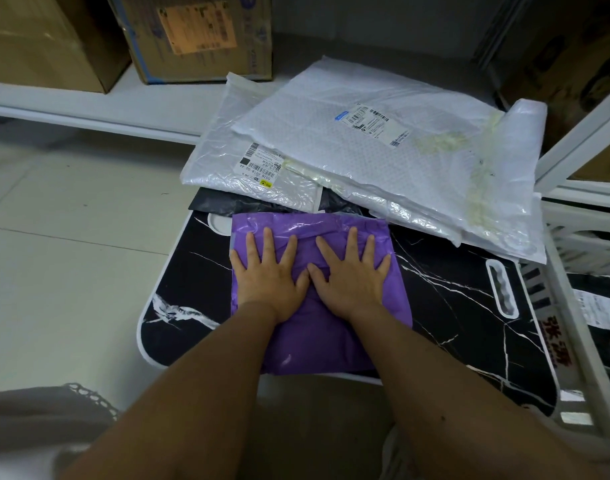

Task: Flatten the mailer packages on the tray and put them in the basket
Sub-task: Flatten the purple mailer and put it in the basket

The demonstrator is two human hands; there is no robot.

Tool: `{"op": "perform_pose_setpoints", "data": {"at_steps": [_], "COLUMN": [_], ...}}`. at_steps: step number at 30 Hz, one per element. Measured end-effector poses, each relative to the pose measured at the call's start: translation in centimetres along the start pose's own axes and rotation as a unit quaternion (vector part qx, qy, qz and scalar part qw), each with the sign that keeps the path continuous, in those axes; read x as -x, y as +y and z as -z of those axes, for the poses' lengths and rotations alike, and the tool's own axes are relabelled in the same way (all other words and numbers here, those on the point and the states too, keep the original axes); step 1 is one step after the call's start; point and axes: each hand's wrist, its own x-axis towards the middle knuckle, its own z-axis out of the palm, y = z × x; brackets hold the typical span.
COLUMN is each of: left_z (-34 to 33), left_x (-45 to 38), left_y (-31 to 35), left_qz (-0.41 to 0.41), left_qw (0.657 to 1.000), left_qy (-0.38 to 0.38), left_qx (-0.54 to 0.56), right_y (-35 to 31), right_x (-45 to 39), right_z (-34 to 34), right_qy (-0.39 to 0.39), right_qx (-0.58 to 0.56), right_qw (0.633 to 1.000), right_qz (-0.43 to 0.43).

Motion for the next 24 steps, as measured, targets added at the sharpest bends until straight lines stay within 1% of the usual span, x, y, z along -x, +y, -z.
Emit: {"op": "perform_pose_setpoints", "data": {"at_steps": [3,5,7,9,11,14,19,22,24], "left_z": [0.8,1.5,2.1,2.8,3.6,4.6,4.7,4.7,4.9], "left_x": [0.2,0.5,1.2,2.0,2.9,4.3,6.7,7.6,8.0], "left_y": [-0.5,-0.9,-1.2,-1.2,-1.2,-1.3,-1.5,-1.3,-1.1], "left_qz": [0.004,0.026,0.058,0.083,0.117,0.167,0.191,0.190,0.188], "left_qw": [0.999,0.997,0.993,0.991,0.987,0.975,0.964,0.962,0.962], "left_qy": [-0.027,-0.024,0.008,0.029,0.014,-0.017,-0.048,-0.059,-0.063], "left_qx": [0.019,0.066,0.101,0.102,0.112,0.143,0.180,0.188,0.187], "right_y": [0.2,0.6,1.0,1.3,1.5,1.6,2.6,3.0,3.0], "right_x": [-0.2,-0.2,0.4,1.5,2.8,4.3,6.7,7.8,8.4], "right_z": [0.6,1.5,2.6,3.6,4.3,4.9,5.2,5.0,5.1], "right_qy": [-0.034,-0.047,0.003,0.069,0.086,0.059,0.007,-0.009,-0.014], "right_qx": [-0.009,-0.029,-0.036,-0.015,-0.020,-0.063,-0.141,-0.174,-0.180], "right_qw": [0.999,0.998,0.999,0.997,0.995,0.989,0.959,0.945,0.943], "right_qz": [0.002,-0.003,-0.013,-0.030,-0.055,-0.120,-0.244,-0.278,-0.279]}}
